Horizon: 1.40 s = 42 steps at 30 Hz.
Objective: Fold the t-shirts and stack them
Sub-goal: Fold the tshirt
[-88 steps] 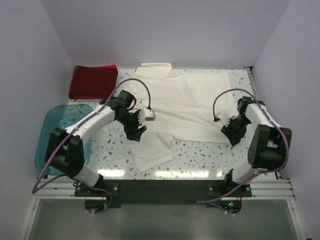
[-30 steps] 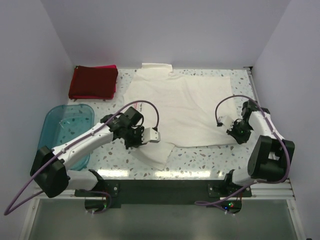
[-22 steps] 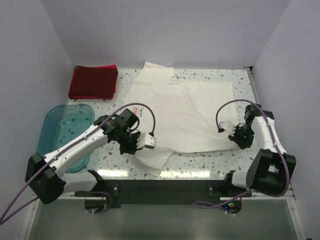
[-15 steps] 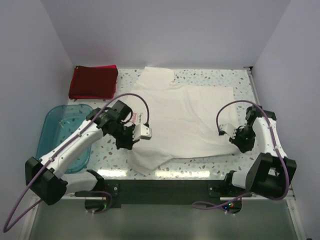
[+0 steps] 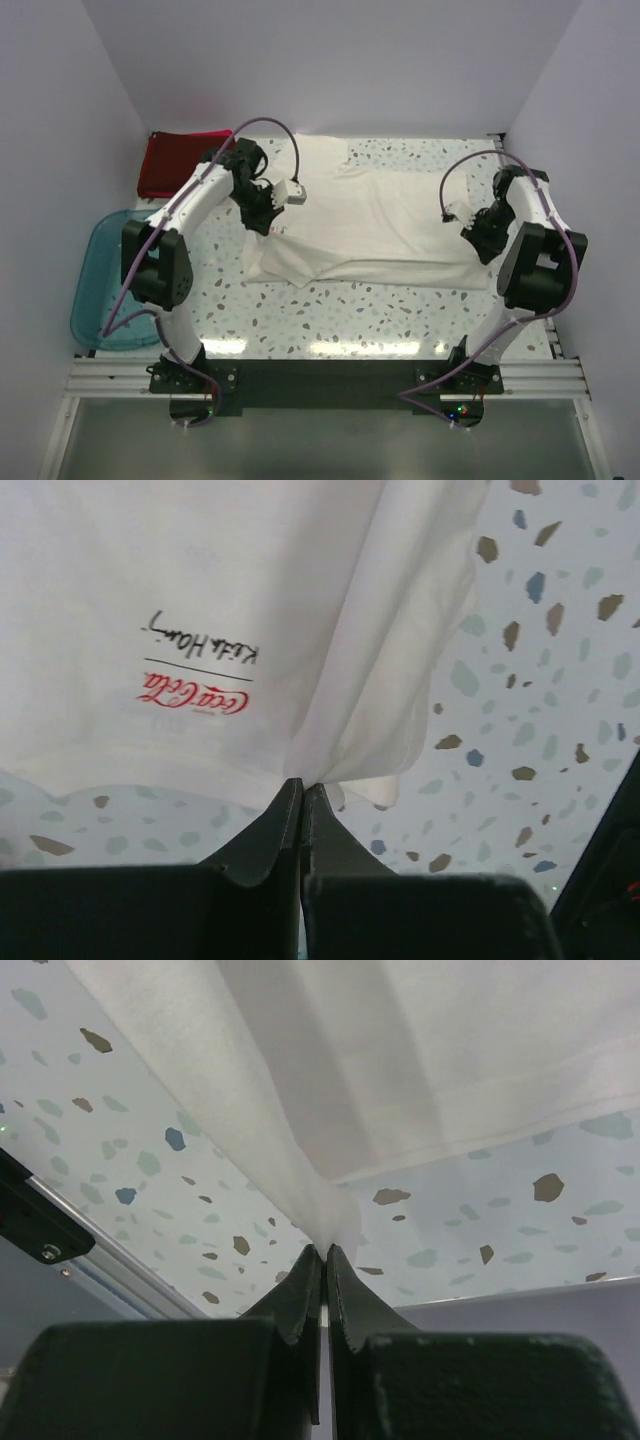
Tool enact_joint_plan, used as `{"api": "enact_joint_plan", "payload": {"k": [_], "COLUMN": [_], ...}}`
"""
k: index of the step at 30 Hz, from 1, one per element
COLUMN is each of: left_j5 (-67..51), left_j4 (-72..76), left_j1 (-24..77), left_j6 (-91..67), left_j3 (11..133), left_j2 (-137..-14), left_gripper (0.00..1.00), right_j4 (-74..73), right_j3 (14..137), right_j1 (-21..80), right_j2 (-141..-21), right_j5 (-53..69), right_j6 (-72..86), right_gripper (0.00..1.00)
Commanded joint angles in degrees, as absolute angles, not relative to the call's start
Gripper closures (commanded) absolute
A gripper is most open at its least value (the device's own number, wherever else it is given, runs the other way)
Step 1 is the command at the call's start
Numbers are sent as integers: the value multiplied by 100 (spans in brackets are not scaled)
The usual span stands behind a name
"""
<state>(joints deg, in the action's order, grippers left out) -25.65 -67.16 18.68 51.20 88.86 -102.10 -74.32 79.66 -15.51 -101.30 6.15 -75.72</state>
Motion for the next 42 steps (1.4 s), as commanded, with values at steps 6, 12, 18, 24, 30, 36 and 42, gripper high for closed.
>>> {"api": "enact_joint_plan", "payload": {"k": [6, 12, 18, 24, 30, 36, 42], "left_j5": [-2487, -2259, -2162, -2276, -2425, -3216, -3533], "left_j4": [-7250, -7348, -7304, -7304, -6961, -6770, -5872], "left_j1": [1644, 1644, 1635, 1521, 1266, 423, 308], "left_j6": [5713, 5933, 5985, 5871, 5336, 4422, 3447], "left_j3": [10792, 11197, 11241, 11128, 10731, 10031, 8484], "left_j2": [-11680, -12129, -12305, -12366, -12138, -11331, -10661], "left_gripper": [100, 100, 100, 100, 67, 49, 48], "right_j4": [-7515, -7366, -7181, -6996, -7013, -7952, -8104], "right_j3": [8859, 8859, 8868, 9026, 9394, 10150, 9705], "right_j1": [-1521, -1362, -1327, -1248, -1257, -1862, -2381], "right_j2": [-10976, -11188, -11390, -11522, -11558, -11575, -11470], "right_j5": [571, 527, 510, 501, 624, 1300, 1819], "right_j6": [-7251, -7137, -7014, -6829, -6251, -5434, -4607], "right_gripper": [100, 100, 100, 100, 63, 49, 50]}}
